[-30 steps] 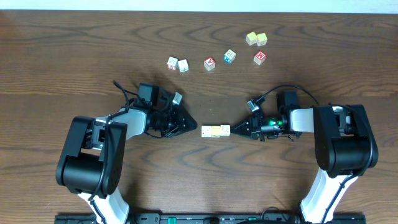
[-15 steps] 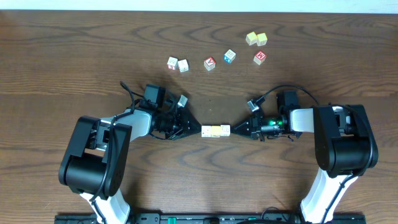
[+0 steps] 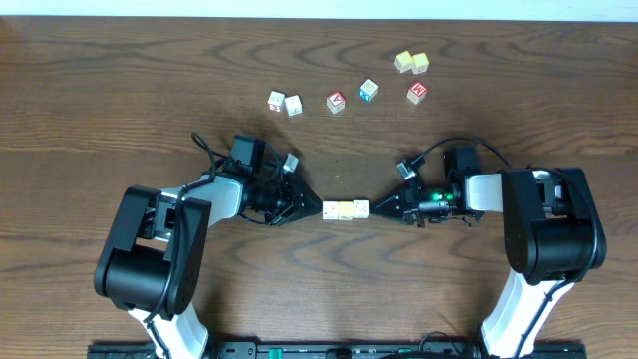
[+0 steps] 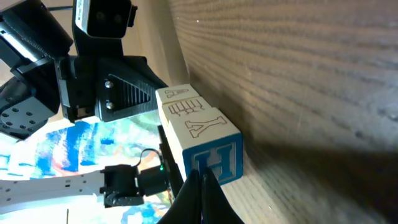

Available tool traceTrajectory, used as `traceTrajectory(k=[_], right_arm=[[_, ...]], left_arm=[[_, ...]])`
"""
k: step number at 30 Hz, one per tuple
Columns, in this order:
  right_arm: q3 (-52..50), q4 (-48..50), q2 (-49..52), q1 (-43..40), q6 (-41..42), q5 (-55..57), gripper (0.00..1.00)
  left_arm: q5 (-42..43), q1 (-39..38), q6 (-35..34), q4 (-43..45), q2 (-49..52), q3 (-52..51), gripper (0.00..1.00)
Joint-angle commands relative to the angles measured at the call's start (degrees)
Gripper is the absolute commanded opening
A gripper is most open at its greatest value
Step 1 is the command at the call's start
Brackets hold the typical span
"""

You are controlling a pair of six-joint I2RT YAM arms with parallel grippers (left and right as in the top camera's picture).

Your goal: Lift 3 blocks

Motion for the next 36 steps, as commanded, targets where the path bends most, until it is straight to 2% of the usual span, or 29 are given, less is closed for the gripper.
traceTrajectory(k=[1, 7, 36], right_arm=[[-0.4, -1.1, 1.0, 0.4, 1.3, 0.7, 0.01], [-0.4, -1.9, 1.0, 0.5, 1.7, 3.7, 0.01], [-0.4, 0.6, 1.0, 2.1, 6.4, 3.7, 0.01]], left_arm=[[-0.3, 0.0, -1.6, -0.2, 0.3, -0.2, 0.07], [-0.3, 0.0, -1.6, -0.2, 0.3, -0.2, 0.07], [1.5, 0.0, -1.8, -0.2, 0.3, -0.2, 0.08]])
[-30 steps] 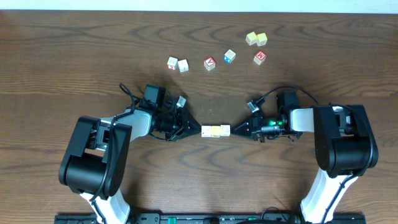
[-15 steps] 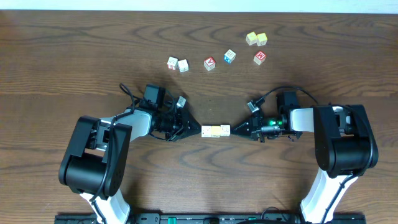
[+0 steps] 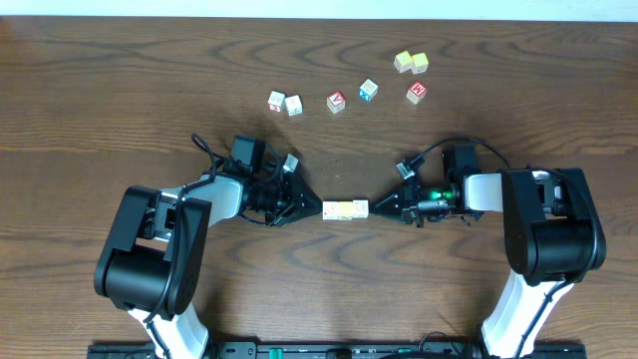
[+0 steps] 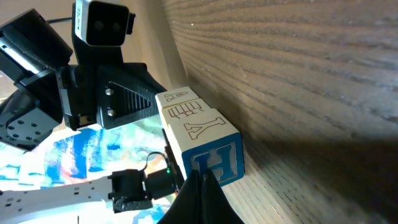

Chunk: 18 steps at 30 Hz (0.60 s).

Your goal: Lift 3 blocks

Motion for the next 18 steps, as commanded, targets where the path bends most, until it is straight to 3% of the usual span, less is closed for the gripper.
traceTrajectory(k=[1, 18], right_arm=[[-0.6, -0.1, 1.2, 1.8, 1.9, 3.2, 0.01], [-0.5, 0.8, 1.2, 2.3, 4.3, 2.3, 0.01]], left_arm=[[1.4, 0.0, -0.5, -0.1, 0.3, -0.2, 0.07], [4.6, 0.0, -0.5, 0.7, 0.3, -0.2, 0.07]])
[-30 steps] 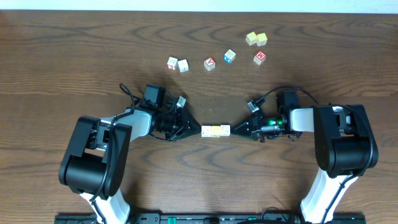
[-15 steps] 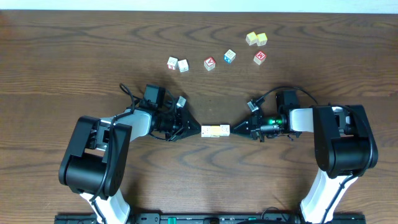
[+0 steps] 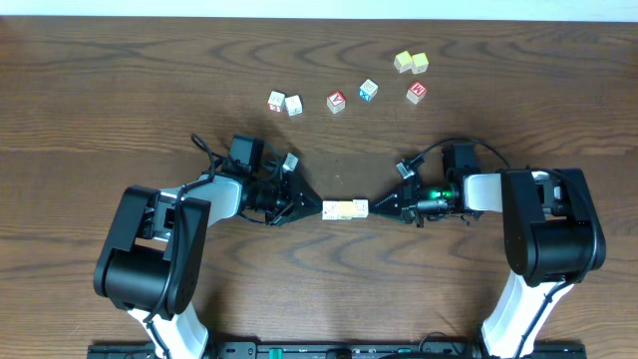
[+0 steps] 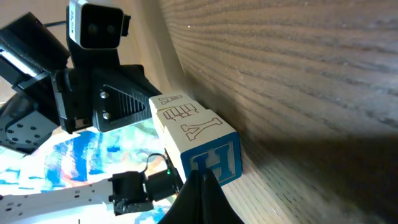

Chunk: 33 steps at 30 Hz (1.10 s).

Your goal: Lift 3 blocks

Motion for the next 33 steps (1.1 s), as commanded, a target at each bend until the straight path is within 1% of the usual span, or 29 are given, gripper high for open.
traceTrajectory(k=[1, 8, 15, 23, 33], right_arm=[[-0.6, 0.2, 1.4, 1.9, 2.7, 1.8, 0.01], [-0.6, 0.4, 1.4, 1.9, 3.3, 1.8, 0.01], [-0.6, 0.5, 1.4, 1.9, 3.3, 3.1, 0.01], [-0.6, -0.1, 1.4, 3.7, 3.3, 8.6, 0.01], [-0.6, -0.1, 1.4, 4.8, 4.2, 13.3, 0.01]], left_arm=[[2.9, -0.3, -0.5, 0.3, 0.3, -0.2, 0.07], [1.9, -0.3, -0.5, 0.2, 0.3, -0.2, 0.07], [-3.3, -1.3, -0.5, 0.2, 0.3, -0.2, 0.07], [-8.7, -5.4, -0.5, 0.2, 0.3, -0.2, 0.07], [-11.3, -5.5, 0.2, 0.2, 0.3, -0.2, 0.07]])
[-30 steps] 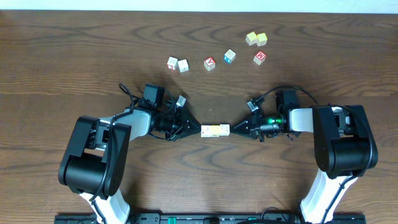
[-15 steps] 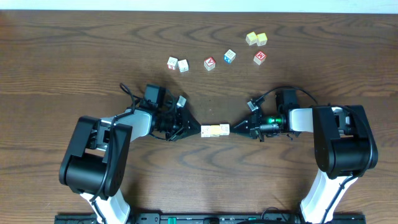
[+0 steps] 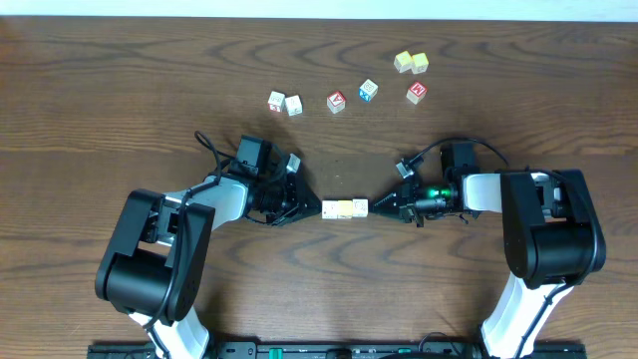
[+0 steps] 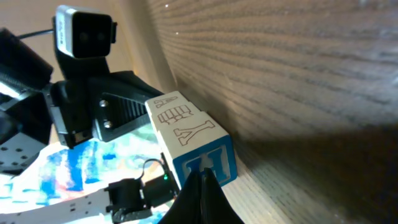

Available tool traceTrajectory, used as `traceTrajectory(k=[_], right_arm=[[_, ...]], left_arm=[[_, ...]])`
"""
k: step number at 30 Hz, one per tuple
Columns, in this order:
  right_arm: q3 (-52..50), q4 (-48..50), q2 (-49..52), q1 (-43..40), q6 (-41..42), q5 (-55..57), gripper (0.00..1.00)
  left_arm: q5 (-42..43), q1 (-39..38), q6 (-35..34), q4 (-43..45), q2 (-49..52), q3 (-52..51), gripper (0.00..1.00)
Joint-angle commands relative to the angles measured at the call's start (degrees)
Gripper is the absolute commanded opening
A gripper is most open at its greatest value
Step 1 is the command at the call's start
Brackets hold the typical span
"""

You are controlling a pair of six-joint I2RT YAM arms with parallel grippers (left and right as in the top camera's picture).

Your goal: Lift 3 blocks

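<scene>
Three pale blocks (image 3: 345, 208) lie end to end in a short row at mid-table, squeezed between both grippers. My left gripper (image 3: 318, 208) is shut, its tip against the row's left end. My right gripper (image 3: 372, 207) is shut, its tip against the right end. In the right wrist view the row (image 4: 186, 124) shows a Y on top and a blue H on the near face. My right gripper (image 4: 202, 177) presses on that H. The left gripper (image 4: 147, 115) butts the far end. A dark shadow lies on the wood beside the row.
Several loose blocks lie at the back of the table: a white pair (image 3: 285, 103), a red one (image 3: 336, 102), a blue one (image 3: 369, 90), a yellow pair (image 3: 411, 63) and another red one (image 3: 417, 93). Cables loop over both wrists.
The left arm's wrist has shifted a little toward the back. The block row sits slightly farther back in the overhead view and farther from the wood in the right wrist view. Both grippers still pinch it.
At every earlier moment the three blocks stood in a row pinched end to end between the two shut grippers at mid-table. From one moment to the following one the row drifted slightly in the right wrist view, and the shadow on the wood beside it grew.
</scene>
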Motion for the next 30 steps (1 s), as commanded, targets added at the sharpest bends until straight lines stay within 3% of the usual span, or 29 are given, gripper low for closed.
traceTrajectory(k=[1, 30], right_arm=[[-0.7, -0.2, 2.1, 4.2, 1.3, 10.1, 0.01], [4.3, -3.1, 0.0, 9.0, 0.8, 8.8, 0.01]], left_arm=[[-3.1, -2.8, 0.5, 0.5, 1.2, -0.2, 0.07], [-0.1, -4.7, 3.3, 0.2, -1.7, -0.2, 0.07]])
